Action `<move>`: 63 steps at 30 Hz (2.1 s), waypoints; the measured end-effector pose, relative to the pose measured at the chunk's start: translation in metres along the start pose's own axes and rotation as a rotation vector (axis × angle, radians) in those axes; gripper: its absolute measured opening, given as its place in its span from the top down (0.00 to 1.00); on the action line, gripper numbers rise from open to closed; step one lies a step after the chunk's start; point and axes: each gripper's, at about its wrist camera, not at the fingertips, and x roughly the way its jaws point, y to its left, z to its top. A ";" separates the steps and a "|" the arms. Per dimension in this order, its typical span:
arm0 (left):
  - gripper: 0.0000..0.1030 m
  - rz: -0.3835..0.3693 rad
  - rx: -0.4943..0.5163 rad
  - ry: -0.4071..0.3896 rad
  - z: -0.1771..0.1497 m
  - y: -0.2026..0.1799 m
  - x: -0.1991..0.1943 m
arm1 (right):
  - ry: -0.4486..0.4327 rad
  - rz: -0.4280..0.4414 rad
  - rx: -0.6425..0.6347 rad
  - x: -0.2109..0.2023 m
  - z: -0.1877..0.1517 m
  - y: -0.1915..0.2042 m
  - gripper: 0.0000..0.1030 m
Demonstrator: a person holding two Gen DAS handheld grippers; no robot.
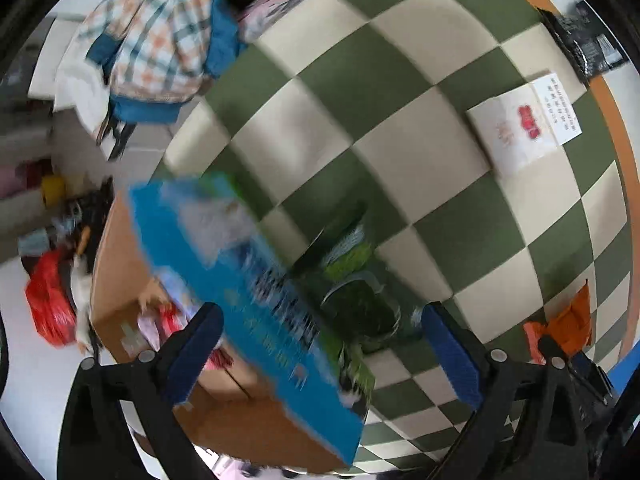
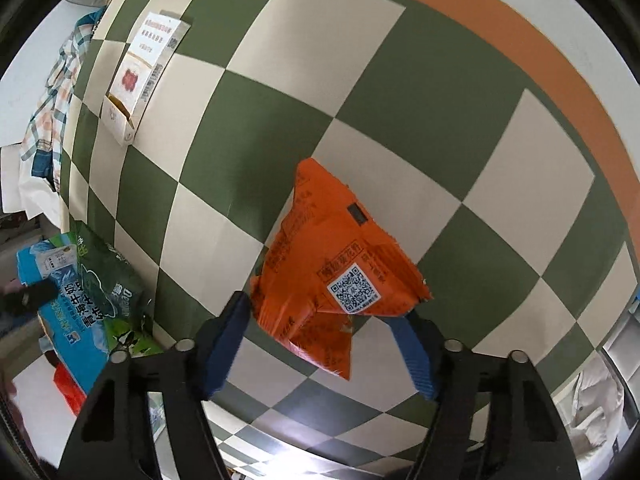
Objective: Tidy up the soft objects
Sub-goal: 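Move both tools toward the green and orange snack bags, then grasp the green snack bag with the left tool while the right tool grasps the orange bag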
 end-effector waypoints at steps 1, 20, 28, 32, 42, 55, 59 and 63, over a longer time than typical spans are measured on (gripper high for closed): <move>0.02 0.002 0.007 0.024 0.005 -0.005 0.004 | 0.002 0.001 -0.006 0.002 0.000 0.000 0.31; 0.19 -0.011 0.003 0.229 0.003 -0.054 0.090 | 0.013 0.014 -0.089 0.018 0.007 0.009 0.42; 0.29 -0.249 0.014 0.167 -0.025 -0.091 0.074 | -0.016 -0.055 -0.162 0.010 0.011 0.015 0.43; 0.28 -0.150 0.092 0.034 -0.039 -0.100 0.039 | -0.015 -0.068 -0.202 0.003 0.012 0.021 0.43; 0.39 -0.153 0.048 0.140 -0.067 -0.107 0.096 | 0.005 -0.075 -0.216 0.012 0.013 0.035 0.43; 0.64 -0.252 -0.101 -0.064 -0.135 -0.103 0.077 | -0.053 -0.069 -0.257 -0.017 0.011 0.015 0.52; 0.64 -0.330 -0.162 -0.143 -0.170 -0.093 0.058 | -0.088 -0.077 -0.340 -0.037 -0.004 0.029 0.52; 0.64 -0.409 -0.220 -0.239 -0.211 -0.070 0.027 | -0.106 -0.060 -0.431 -0.067 -0.019 0.046 0.52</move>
